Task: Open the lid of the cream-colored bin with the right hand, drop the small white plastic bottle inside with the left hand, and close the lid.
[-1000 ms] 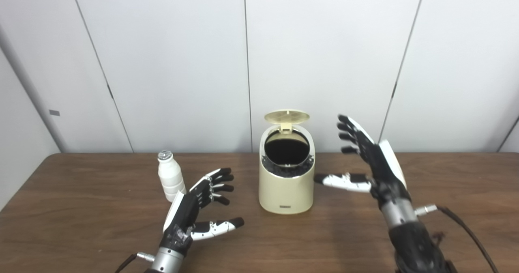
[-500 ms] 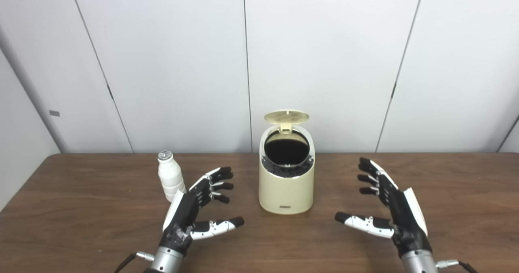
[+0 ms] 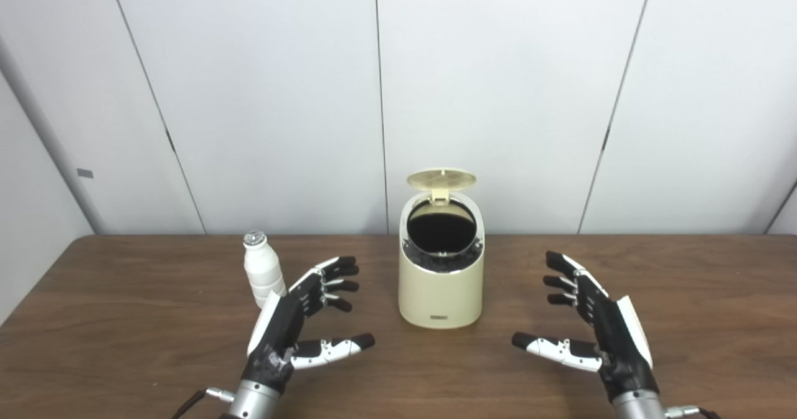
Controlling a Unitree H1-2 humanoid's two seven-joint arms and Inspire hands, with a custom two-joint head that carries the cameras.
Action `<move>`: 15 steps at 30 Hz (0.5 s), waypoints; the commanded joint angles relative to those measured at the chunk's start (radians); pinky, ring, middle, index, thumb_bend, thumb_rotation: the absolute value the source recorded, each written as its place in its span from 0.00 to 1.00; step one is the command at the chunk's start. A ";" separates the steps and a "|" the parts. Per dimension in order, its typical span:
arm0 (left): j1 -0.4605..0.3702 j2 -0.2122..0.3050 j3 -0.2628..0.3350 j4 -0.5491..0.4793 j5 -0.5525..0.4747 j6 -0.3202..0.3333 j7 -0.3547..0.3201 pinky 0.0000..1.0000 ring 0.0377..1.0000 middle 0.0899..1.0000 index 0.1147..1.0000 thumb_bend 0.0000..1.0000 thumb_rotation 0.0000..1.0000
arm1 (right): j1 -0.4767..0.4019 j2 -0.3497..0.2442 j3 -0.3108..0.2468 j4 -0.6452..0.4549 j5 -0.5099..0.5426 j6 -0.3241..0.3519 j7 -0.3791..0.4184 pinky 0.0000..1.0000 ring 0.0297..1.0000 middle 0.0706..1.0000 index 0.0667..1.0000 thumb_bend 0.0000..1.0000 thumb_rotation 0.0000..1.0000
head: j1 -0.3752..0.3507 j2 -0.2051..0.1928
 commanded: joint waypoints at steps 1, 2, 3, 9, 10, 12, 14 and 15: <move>0.019 0.016 0.018 -0.069 0.027 0.016 0.024 0.53 0.63 0.70 0.73 0.72 0.00 | -0.024 -0.017 -0.011 -0.009 0.013 -0.055 -0.002 0.70 0.79 0.85 0.84 0.79 0.17 | 0.022 -0.003; 0.033 0.011 0.026 -0.086 0.041 0.015 0.038 0.51 0.61 0.67 0.71 0.73 0.00 | -0.025 -0.022 -0.013 -0.004 0.017 -0.061 0.000 0.70 0.79 0.85 0.84 0.78 0.15 | 0.044 -0.007; 0.040 0.006 0.030 -0.095 0.052 0.015 0.047 0.50 0.59 0.66 0.69 0.74 0.00 | -0.025 -0.026 -0.015 -0.001 0.020 -0.065 0.001 0.70 0.79 0.86 0.84 0.77 0.14 | 0.056 -0.009; 0.110 -0.049 0.095 -0.146 0.078 -0.032 0.149 0.56 0.69 0.73 0.70 0.74 0.00 | -0.027 -0.054 -0.035 0.009 0.060 -0.081 0.013 0.70 0.78 0.86 0.85 0.77 0.09 | 0.170 -0.029; 0.117 -0.048 0.102 -0.155 0.068 -0.022 0.152 0.57 0.70 0.74 0.72 0.73 0.00 | -0.027 -0.055 -0.041 0.005 0.075 -0.074 0.018 0.70 0.79 0.86 0.85 0.76 0.09 | 0.187 -0.033; 0.127 -0.040 0.118 -0.169 0.048 -0.006 0.152 0.59 0.71 0.76 0.74 0.72 0.01 | -0.023 -0.053 -0.052 -0.018 0.106 -0.045 0.029 0.72 0.79 0.86 0.86 0.75 0.08 | 0.208 -0.040; 0.133 -0.035 0.133 -0.170 0.049 0.006 0.158 0.59 0.71 0.76 0.75 0.72 0.03 | -0.020 -0.050 -0.059 -0.041 0.124 -0.017 0.035 0.73 0.80 0.86 0.86 0.75 0.06 | 0.225 -0.046; 0.134 -0.036 0.141 -0.168 0.052 0.011 0.163 0.58 0.71 0.76 0.75 0.72 0.04 | -0.020 -0.050 -0.061 -0.049 0.131 -0.009 0.039 0.74 0.80 0.86 0.86 0.74 0.03 | 0.229 -0.047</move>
